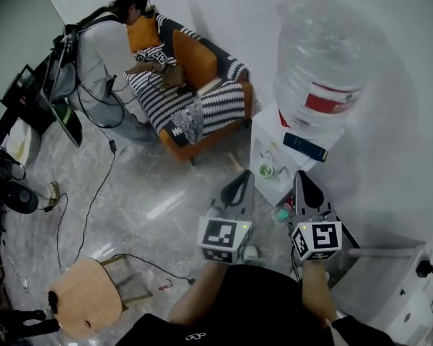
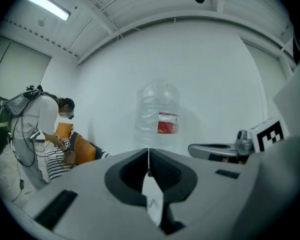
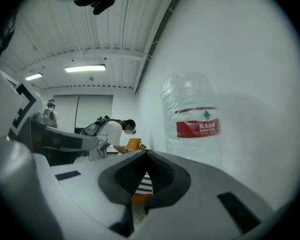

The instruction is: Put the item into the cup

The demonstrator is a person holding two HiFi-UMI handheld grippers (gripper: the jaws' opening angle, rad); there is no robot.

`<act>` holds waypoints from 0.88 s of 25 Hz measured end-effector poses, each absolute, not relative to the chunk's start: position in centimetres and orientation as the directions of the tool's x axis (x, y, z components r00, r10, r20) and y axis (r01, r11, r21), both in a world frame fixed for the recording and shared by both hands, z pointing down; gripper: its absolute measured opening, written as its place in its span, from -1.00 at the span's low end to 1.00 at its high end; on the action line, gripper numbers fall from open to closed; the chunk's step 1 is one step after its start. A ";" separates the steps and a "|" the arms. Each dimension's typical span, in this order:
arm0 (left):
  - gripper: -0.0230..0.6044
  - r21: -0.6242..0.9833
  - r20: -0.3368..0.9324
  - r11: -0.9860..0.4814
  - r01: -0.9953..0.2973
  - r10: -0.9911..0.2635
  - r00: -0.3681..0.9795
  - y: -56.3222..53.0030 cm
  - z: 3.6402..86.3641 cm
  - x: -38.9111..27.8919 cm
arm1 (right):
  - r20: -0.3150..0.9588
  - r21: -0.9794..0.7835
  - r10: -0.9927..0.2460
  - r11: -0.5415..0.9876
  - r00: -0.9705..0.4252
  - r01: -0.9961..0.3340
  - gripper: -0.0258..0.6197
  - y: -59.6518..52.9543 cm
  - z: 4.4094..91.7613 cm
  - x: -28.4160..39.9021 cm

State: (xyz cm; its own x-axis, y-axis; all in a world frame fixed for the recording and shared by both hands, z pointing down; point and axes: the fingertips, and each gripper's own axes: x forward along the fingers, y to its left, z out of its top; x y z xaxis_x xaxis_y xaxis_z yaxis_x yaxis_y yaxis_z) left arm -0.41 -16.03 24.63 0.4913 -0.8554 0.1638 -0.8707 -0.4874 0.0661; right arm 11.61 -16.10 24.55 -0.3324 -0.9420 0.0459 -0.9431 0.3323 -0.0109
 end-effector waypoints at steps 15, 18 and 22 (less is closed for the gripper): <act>-0.88 0.004 0.083 -0.496 -0.869 -0.865 0.494 -16.6 20.6 1.4 | -0.037 -0.024 -0.926 0.376 -0.375 -0.926 -0.89 -16.1 20.8 11.5; -0.88 0.003 0.087 -0.496 -0.868 -0.865 0.495 -16.5 20.7 1.5 | -0.034 -0.026 -0.920 0.391 -0.390 -0.920 -0.89 -16.0 20.9 11.2; -0.88 0.005 0.084 -0.485 -0.875 -0.871 0.484 -16.3 20.7 1.5 | -0.031 -0.019 -0.915 0.403 -0.403 -0.915 -0.89 -15.7 21.0 10.9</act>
State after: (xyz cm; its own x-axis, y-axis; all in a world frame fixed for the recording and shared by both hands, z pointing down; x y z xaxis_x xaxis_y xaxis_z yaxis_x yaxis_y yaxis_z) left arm 1.50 -16.34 20.69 0.4836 -0.8712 0.0844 -0.8746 -0.4849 0.0053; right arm 10.89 -15.73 20.99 -0.4025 -0.9149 -0.0315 -0.9149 0.4032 -0.0194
